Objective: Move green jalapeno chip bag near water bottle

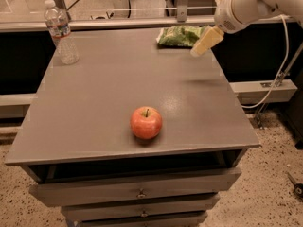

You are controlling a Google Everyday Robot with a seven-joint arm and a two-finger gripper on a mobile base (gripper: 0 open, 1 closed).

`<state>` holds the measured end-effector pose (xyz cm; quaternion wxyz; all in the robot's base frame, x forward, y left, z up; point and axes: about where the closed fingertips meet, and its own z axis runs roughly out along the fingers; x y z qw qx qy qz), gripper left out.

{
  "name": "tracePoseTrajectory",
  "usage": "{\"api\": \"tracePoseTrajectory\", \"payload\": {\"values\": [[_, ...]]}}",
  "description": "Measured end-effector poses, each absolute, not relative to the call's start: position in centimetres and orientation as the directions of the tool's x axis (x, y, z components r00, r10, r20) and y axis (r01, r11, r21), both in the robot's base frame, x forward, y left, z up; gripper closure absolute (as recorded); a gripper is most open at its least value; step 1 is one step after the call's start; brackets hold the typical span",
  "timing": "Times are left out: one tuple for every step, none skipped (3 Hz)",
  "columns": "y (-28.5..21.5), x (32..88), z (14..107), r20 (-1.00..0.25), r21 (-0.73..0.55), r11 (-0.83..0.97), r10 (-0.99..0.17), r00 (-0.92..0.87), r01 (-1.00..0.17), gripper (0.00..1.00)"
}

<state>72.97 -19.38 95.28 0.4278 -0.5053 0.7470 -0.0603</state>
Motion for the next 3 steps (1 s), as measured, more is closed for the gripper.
{"api": "tracePoseTrajectory", "payload": {"values": [[-19.7, 77.7, 94.7, -0.668, -0.478, 0.583, -0.727, -0.159, -0.657, 0.0], [-20.7, 81.2, 92.4, -0.724, -0.409, 0.671, -0.651, -0.227, -0.618, 0.0], [-21.4, 83.5, 89.7, -0.746, -0.352, 0.724, -0.6, -0.289, -0.593, 0.0]]}}
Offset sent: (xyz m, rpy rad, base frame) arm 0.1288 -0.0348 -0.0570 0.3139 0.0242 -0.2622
